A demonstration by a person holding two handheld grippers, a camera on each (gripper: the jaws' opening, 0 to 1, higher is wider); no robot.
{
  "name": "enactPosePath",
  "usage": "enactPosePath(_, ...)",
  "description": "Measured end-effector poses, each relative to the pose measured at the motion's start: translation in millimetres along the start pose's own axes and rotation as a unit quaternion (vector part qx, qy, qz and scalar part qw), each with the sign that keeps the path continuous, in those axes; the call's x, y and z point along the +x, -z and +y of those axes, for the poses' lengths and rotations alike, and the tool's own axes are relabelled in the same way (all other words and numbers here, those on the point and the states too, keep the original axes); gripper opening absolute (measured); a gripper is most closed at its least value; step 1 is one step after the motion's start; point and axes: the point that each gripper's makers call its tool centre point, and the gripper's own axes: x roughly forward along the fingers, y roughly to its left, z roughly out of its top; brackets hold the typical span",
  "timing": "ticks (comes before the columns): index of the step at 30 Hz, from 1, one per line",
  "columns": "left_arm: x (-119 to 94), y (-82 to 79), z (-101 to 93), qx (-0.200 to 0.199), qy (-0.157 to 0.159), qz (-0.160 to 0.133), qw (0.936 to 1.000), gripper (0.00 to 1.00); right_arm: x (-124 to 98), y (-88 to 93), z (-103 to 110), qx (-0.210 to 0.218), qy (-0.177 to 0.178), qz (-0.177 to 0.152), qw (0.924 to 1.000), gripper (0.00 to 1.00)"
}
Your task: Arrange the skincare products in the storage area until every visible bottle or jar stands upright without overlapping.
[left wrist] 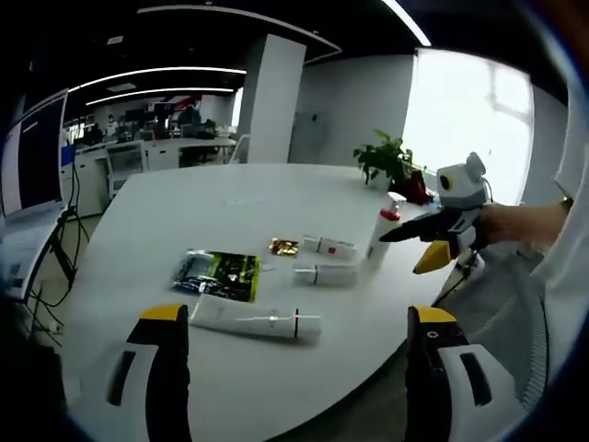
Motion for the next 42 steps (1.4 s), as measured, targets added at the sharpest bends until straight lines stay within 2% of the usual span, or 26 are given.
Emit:
enactPosePath(11, -1, -2.6, 1.1, -0.008, -0.001, -0.007, 0.9999, 0.92, 24, -4.8, 4, -0.01, -0.017, 0.02, 0.9996, 0.89)
enactPosePath(16, 0, -3.2, 1.9, 0.006, -0.01, -0.007, 0.9999, 0.91, 38, -5.8, 8, -0.015, -0.025, 0.031, 0.9991, 0.87)
enactPosePath(19, 0, -2.8, 3.3, 0.003, -0.01, -0.007, 0.9999, 0.91, 47, -4.5, 15, -0.026, -0.037, 0.048, 0.9978, 0.86)
enactPosePath(28, -3, -5.1, 5.7, -0.009, -0.018, -0.016, 0.9997, 0.91, 78, -11.6, 27, -0.045, -0.061, 0.069, 0.9948, 0.86)
enactPosePath(42, -3, -5.3, 6.2, -0.01, -0.016, -0.016, 0.9997, 0.9, 106, -11.0, 35, -0.064, -0.078, 0.104, 0.9894, 0.8)
